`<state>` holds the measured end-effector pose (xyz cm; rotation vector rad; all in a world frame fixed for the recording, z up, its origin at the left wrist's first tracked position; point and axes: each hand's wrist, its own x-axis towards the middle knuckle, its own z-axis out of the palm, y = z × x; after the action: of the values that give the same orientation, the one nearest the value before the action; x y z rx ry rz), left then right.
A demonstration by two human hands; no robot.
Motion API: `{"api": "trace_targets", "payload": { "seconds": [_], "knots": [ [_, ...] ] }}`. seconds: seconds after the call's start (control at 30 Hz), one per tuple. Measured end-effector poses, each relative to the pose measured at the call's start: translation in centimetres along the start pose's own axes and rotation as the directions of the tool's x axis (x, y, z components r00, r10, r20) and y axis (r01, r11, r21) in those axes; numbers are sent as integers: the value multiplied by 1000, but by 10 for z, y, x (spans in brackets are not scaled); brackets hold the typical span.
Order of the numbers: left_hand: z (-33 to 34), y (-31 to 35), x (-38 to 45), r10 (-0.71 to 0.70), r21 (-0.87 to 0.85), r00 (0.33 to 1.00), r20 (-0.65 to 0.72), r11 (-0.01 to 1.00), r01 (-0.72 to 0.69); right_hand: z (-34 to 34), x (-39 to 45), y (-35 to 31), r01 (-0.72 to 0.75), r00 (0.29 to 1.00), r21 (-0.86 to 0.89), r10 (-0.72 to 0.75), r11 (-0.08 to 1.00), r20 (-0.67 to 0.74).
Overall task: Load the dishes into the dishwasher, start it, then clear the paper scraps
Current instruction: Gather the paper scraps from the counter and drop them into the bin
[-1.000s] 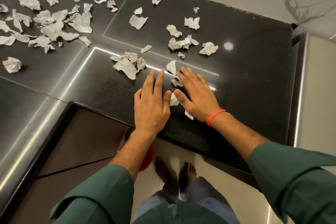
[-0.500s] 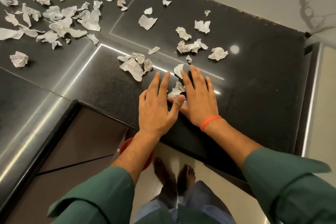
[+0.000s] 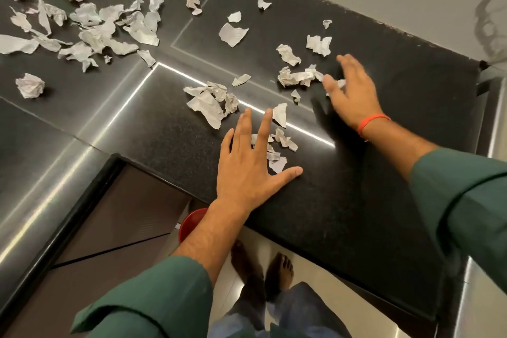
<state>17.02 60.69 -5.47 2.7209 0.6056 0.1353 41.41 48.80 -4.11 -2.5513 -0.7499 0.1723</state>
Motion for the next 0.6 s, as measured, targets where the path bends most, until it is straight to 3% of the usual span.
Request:
{"api": "trace_targets", "payload": {
  "seconds": [0.13,0.27,0.37,0.5,0.6],
  "knots": [
    [0,0,6,-7,-19,1000,-9,1000,7,34,-19,-41,151,988,-35,-151,988,-6],
    [1,-3,18,17,-98,999,-27,995,-19,49,-67,-71,335,938,88,-341,938,56],
    [3,-5,25,44,-143,997,-56,988,-51,51,-87,-70,388,915,257,-403,885,4],
    [3,-3,36,8,-84,999,-49,996,-12,40,-43,-47,336,933,311,-267,889,-242],
    [3,-2,44,-7,-59,998,-57,998,4,25,35,-20,145,951,252,-64,957,-303]
  ]
}}
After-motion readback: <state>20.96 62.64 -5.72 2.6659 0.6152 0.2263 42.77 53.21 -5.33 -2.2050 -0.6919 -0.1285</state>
